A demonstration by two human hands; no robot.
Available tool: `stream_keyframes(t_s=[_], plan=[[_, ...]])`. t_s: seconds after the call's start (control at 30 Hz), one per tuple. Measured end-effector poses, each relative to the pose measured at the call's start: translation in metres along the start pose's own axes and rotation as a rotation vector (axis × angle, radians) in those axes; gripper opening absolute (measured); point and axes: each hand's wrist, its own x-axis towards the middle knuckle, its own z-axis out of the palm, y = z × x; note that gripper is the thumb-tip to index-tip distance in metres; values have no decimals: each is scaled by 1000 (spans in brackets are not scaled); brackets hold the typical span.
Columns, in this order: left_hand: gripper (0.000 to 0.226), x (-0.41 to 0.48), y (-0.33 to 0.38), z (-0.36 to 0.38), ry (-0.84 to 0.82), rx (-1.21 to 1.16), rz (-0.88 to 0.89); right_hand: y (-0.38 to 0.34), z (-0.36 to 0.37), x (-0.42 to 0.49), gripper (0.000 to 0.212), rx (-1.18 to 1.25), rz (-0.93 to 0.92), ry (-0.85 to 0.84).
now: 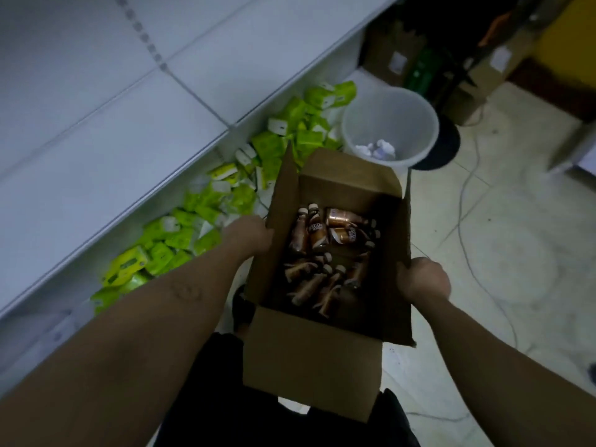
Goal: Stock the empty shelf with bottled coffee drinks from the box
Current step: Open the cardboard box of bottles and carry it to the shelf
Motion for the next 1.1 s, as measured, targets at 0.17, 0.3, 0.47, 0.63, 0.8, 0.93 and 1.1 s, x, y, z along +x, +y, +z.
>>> stream_keyframes(t_s=[0.17, 0.3, 0.47, 0.63, 0.8, 0.93, 1.1], plan=[[45, 67, -10, 34, -62, 3, 173, 1, 50, 2, 35, 72, 187, 62], [43, 121, -9, 71, -115, 57, 223, 2, 99, -1, 32, 69, 320, 43], [44, 160, -10, 121, -100, 96, 327, 16, 171, -3, 32, 95, 426, 110], [47, 193, -1, 192, -47, 175, 426, 50, 272, -12, 33, 248, 546, 217], [49, 216, -7, 277, -31, 185, 511, 66, 378, -29, 29, 360, 622, 252], [47, 230, -25, 326, 38, 185, 622, 61, 439, -32, 32, 386, 652, 344], [47, 220, -19, 350, 101, 149, 739, 51, 451, -20, 39, 320, 675, 443]])
